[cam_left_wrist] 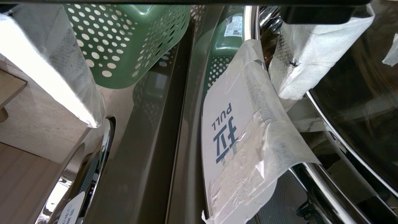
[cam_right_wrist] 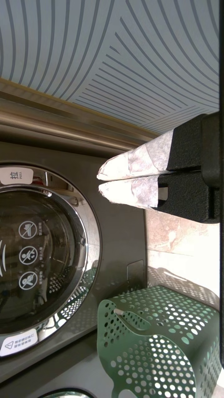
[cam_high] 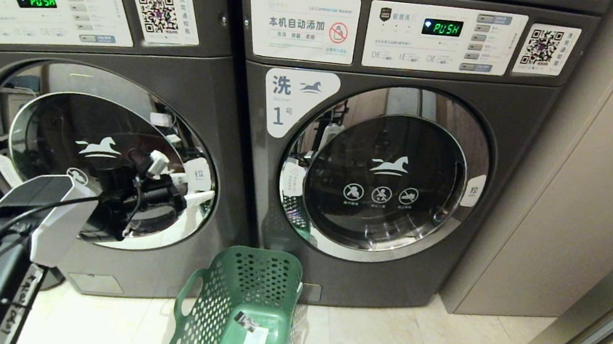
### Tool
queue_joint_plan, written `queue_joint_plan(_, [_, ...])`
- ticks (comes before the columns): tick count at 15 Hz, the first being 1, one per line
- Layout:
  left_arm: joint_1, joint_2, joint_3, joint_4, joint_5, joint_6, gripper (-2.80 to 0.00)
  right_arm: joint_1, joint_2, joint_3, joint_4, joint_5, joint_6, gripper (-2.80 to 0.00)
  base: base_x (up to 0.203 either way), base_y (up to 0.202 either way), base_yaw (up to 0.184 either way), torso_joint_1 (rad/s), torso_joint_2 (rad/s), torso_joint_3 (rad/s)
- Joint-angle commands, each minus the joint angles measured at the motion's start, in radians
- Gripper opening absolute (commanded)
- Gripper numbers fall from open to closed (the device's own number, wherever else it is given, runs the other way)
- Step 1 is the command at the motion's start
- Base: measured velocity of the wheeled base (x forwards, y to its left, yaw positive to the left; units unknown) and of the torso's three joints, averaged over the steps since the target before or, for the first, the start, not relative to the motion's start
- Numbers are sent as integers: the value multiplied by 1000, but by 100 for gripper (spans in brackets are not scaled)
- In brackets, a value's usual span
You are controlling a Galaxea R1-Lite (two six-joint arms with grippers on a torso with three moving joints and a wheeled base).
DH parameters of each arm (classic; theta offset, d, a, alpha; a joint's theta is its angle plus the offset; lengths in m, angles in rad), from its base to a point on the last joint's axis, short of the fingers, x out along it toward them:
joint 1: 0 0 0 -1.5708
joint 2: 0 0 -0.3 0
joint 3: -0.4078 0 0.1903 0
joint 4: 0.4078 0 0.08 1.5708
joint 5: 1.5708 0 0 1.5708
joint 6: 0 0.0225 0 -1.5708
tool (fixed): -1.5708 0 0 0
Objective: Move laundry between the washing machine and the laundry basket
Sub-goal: Open the lid of the washing machine
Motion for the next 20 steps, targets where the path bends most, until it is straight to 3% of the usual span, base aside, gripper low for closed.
queue_joint_plan(1, [-17, 6, -2, -8, -21, -2, 0, 0, 0, 32, -1, 0, -1, -280, 0, 0, 0, 0, 0, 0])
queue_joint_plan(3, [-24, 8, 1, -24, -57, -6, 0, 0, 0, 33, -1, 0, 0, -280, 0, 0, 0, 0, 0, 0])
queue_joint_plan(6, [-23, 13, 5, -24, -223, -8, 0, 0, 0, 33, -1, 0, 0, -280, 0, 0, 0, 0, 0, 0])
queue_joint_plan(7, [-23, 15, 5, -24, -247, -8, 0, 0, 0, 33, -1, 0, 0, -280, 0, 0, 0, 0, 0, 0])
queue_joint_plan(20, [-7, 0, 57, -112, -447, -7, 0, 0, 0, 33, -1, 0, 0, -280, 0, 0, 0, 0, 0, 0])
